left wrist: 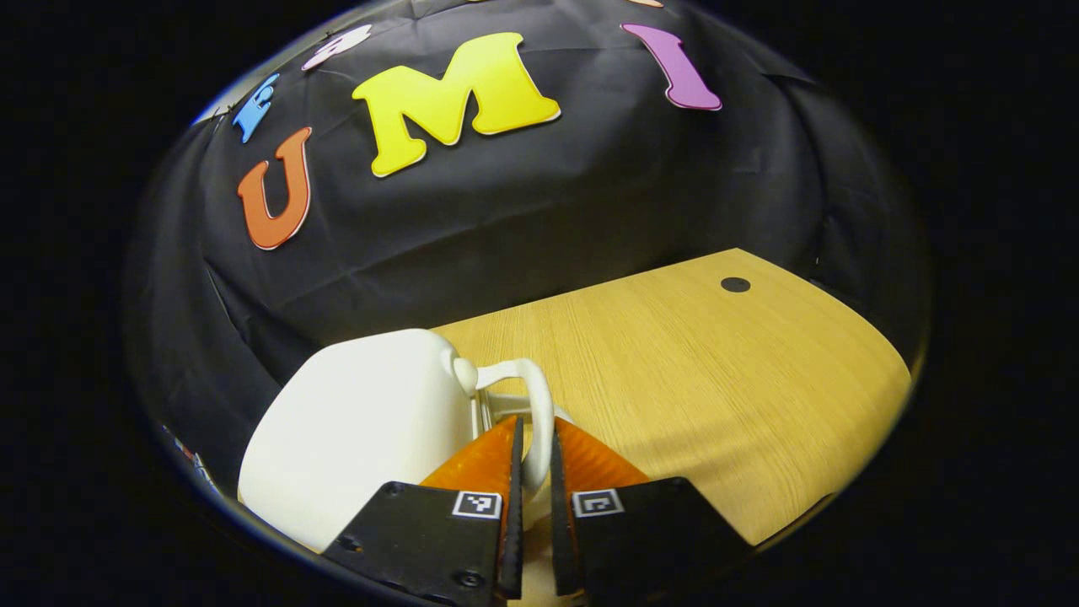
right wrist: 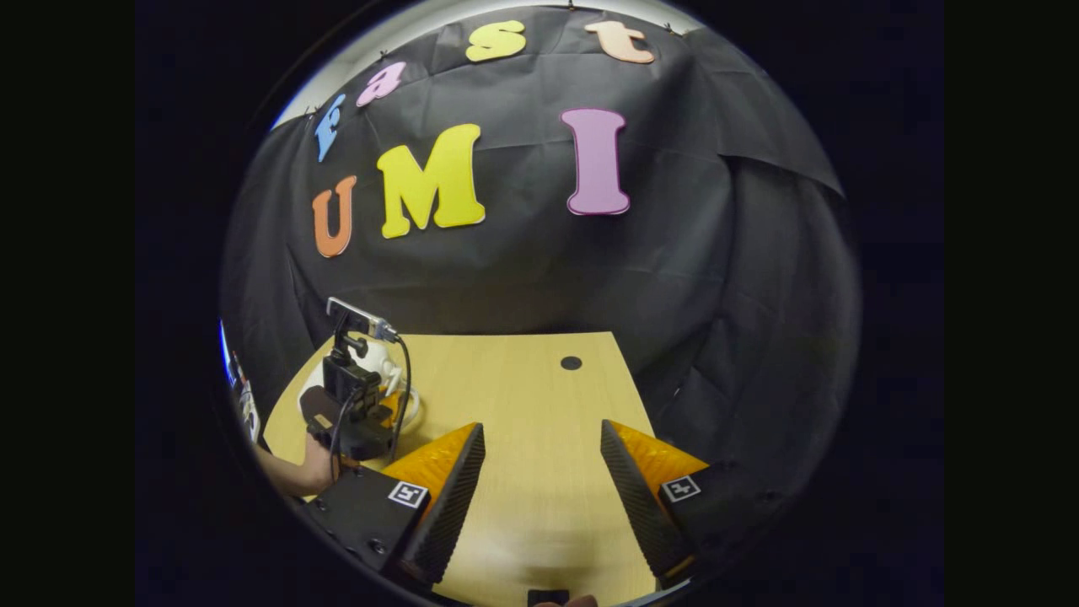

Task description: First open the suitcase, pack the skin care products into it, and then close the suitcase.

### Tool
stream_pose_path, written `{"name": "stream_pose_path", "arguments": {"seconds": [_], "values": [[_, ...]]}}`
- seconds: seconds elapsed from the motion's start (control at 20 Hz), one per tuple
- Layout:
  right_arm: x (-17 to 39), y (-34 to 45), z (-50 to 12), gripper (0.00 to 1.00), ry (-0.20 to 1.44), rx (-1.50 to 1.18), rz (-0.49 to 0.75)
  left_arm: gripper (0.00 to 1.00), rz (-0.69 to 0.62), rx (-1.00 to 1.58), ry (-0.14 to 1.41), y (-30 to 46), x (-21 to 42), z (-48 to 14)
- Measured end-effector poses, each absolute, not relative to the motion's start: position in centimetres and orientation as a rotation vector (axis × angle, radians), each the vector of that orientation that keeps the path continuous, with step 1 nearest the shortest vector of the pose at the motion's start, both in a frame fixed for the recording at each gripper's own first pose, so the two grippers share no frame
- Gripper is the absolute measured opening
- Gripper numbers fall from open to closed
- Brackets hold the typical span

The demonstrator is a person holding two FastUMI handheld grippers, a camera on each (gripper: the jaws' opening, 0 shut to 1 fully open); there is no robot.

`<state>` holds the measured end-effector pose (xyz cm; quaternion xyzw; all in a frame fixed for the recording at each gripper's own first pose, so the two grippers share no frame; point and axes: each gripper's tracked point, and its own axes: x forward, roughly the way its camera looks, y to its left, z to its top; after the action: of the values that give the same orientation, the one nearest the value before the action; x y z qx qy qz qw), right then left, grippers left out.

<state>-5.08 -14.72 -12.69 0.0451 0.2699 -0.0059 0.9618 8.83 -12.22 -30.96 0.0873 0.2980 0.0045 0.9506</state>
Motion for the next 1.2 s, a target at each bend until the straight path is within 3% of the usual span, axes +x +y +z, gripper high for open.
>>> {"name": "stream_pose_path", "arguments": {"seconds": [0.05,0.2,0.25,0.35,0.6,0.65,0.85,0.95,1.1,1.15,1.2], "values": [[-4.9,-14.2,-12.7,0.77,0.546,0.093,0.002,0.39,-0.005,0.135,0.632,-12.9,8.0,-31.0],[-4.2,-12.6,-12.6,0.81,0.533,0.089,0.035,0.66,-0.023,0.025,0.593,-13.7,7.0,-27.9],[-3.8,-12.0,-12.3,0.81,0.525,0.091,0.044,0.86,-0.026,-0.002,0.572,-13.7,6.5,-26.2],[-2.9,-10.5,-11.2,0.82,0.494,0.093,0.063,0.98,-0.043,-0.039,0.523,-12.4,6.4,-22.4],[-0.1,-5.8,-6.4,0.81,0.365,0.081,0.106,0.99,-0.016,-0.092,0.363,-9.1,4.9,-11.3],[0.5,-4.8,-5.0,0.77,0.328,0.077,0.106,0.99,-0.009,-0.085,0.323,-8.2,4.5,-9.2],[1.5,-1.5,0.4,0.81,0.178,0.063,0.100,0.99,0.014,-0.101,0.174,-5.1,3.9,-2.0],[1.3,0.1,1.9,0.77,0.130,0.052,0.114,0.99,0.018,-0.117,0.121,-3.8,3.4,0.7],[0.8,1.5,3.1,0.82,0.092,0.044,0.102,0.99,0.033,-0.119,0.068,-2.3,2.3,3.1],[0.7,1.6,3.7,0.77,0.073,0.042,0.084,0.99,0.042,-0.112,0.060,-1.7,1.9,3.5],[0.5,1.7,4.3,0.82,0.054,0.045,0.064,0.94,0.053,-0.110,0.054,-1.5,1.7,3.6]]}}
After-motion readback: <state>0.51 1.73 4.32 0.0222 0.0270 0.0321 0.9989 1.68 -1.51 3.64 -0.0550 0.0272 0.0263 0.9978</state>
